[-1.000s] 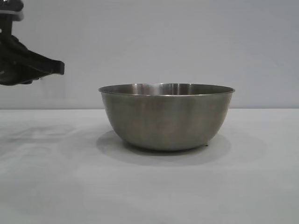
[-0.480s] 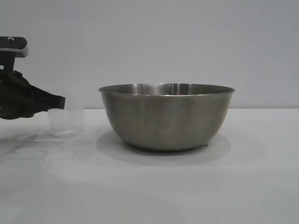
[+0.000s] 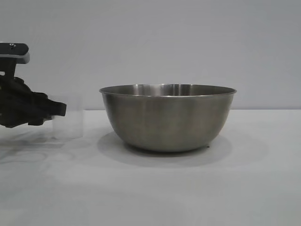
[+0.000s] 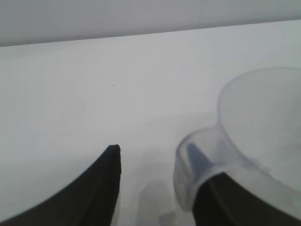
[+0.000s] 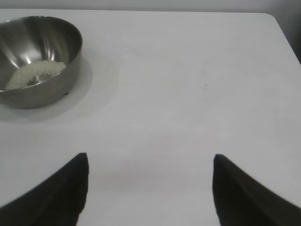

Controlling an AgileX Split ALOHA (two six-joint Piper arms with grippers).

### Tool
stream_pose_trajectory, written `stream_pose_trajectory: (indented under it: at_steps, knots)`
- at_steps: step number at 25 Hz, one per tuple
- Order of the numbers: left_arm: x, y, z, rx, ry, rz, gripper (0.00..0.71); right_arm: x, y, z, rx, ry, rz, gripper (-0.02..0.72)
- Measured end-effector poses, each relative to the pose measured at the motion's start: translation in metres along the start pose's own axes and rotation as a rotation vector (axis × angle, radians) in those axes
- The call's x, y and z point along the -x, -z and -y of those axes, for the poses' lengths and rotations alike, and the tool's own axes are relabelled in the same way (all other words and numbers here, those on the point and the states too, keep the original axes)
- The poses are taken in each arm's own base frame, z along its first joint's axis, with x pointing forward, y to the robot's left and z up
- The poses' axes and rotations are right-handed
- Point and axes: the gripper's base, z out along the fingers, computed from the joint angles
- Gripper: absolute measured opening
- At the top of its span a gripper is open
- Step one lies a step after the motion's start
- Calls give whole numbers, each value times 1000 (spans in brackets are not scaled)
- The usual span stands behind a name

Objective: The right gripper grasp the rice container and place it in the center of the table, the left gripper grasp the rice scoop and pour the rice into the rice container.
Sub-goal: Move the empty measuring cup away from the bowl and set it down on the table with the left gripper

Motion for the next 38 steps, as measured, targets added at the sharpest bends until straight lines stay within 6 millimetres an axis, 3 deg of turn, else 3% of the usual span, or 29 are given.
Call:
stream_pose_trajectory:
  at_steps: [8,21,30,38]
  knots:
    - [0,36,-3,-42,-28,-44,305,0,0,0,0,0,0,473]
    - [-6,45,-5,-46,-3,-75,305,0,0,0,3,-2,0,473]
    - [-5,84,-11,-65,12,-111,305,0,0,-1,6,-3,0,473]
    - [0,100,-4,-161,65,-102,305,0,0,-1,9,-4,1,473]
